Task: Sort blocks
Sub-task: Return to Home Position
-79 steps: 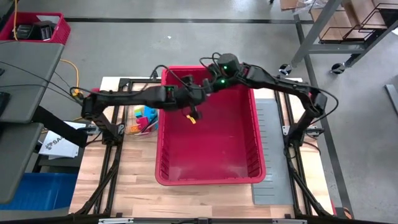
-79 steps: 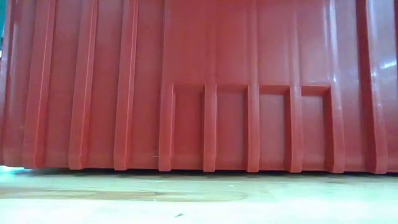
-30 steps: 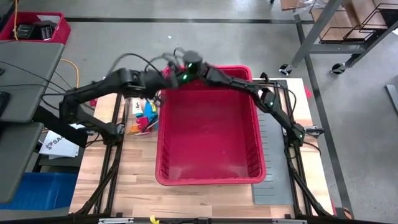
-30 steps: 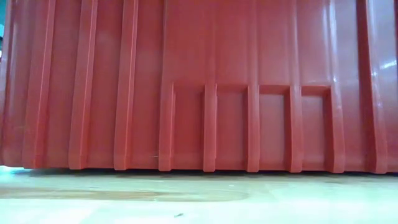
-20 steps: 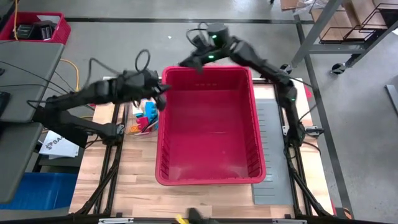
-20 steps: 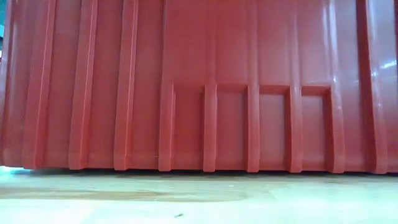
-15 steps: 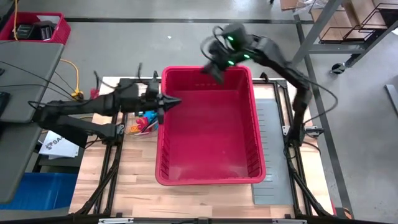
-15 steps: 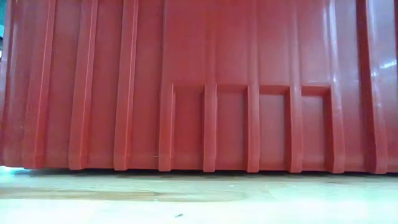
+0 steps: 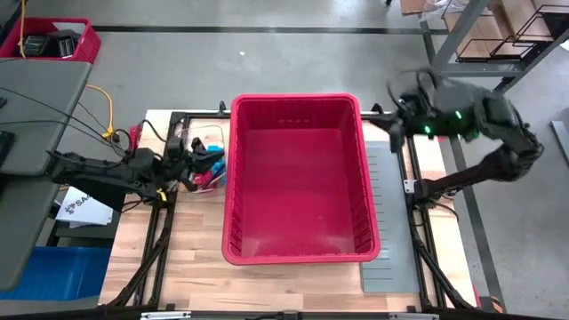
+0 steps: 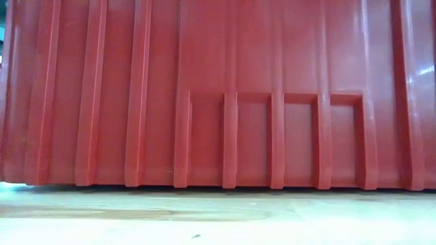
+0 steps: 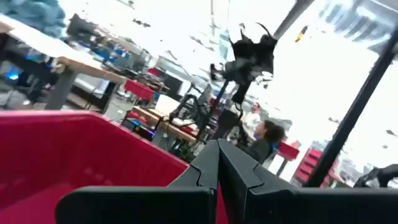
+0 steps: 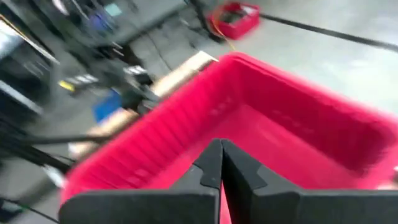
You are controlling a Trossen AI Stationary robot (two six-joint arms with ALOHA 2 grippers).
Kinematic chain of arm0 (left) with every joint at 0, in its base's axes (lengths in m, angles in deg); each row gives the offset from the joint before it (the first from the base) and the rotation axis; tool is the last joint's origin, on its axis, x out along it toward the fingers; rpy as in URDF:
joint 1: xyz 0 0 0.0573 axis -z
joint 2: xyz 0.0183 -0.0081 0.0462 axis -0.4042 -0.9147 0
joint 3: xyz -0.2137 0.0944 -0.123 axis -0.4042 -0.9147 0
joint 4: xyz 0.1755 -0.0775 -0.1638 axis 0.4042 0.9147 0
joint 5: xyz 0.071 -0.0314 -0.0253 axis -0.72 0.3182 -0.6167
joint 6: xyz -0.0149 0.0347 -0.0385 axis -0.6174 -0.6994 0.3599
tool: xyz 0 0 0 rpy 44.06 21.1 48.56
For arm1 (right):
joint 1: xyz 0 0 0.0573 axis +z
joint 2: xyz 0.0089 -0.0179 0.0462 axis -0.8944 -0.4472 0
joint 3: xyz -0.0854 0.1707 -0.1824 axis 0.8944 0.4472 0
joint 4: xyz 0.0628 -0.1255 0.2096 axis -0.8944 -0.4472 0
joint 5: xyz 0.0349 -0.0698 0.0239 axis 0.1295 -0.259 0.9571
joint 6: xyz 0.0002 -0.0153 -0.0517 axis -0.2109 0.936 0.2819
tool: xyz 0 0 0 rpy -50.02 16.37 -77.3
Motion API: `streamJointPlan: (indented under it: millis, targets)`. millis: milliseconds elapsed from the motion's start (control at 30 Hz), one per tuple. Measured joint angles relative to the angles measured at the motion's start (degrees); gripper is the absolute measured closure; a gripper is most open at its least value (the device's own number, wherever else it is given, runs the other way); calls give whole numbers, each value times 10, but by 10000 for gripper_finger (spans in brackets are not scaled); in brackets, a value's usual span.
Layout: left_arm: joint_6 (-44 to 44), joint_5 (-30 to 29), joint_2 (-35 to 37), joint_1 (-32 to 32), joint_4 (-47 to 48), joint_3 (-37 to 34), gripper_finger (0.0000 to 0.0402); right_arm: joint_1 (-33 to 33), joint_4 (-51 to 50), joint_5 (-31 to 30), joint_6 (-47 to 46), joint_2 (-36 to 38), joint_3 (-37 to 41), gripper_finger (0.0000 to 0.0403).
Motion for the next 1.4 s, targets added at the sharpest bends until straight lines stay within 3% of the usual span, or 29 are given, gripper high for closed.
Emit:
streamJointPlan:
  millis: [133, 267, 400, 500, 600, 800, 1033, 1167, 1333, 1400]
  targets:
    - [5, -29, 34, 22, 3, -39, 402, 65, 215, -12, -42, 110, 232, 403]
    - [-5, -47, 37, 28, 28, -48, 402, 78, 442, 8, -29, 168, 452, 403]
    - [-14, -61, 25, 28, 64, -47, 402, 55, 574, 45, -7, 232, 603, 403]
    - [-20, -61, 10, 27, 85, -48, 402, 22, 583, 116, -1, 290, 690, 403]
    - [-58, -51, -3, 27, 90, -47, 402, -14, 583, 160, 23, 368, 753, 403]
    - [-134, -19, -15, 27, 110, -48, 402, -72, 579, 170, 84, 523, 854, 403]
    - [-154, 20, -14, 27, 203, -47, 402, -88, 594, 177, 114, 632, 976, 403]
    - [-170, 33, 1, 27, 145, -93, 402, -88, 618, 176, 126, 671, 1018, 403]
    - [-128, 36, 51, 27, 3, -208, 402, -88, 624, 183, 260, 671, 1019, 403]
    - [-132, 37, 68, 28, 13, -210, 402, -88, 631, 185, 284, 671, 1022, 403]
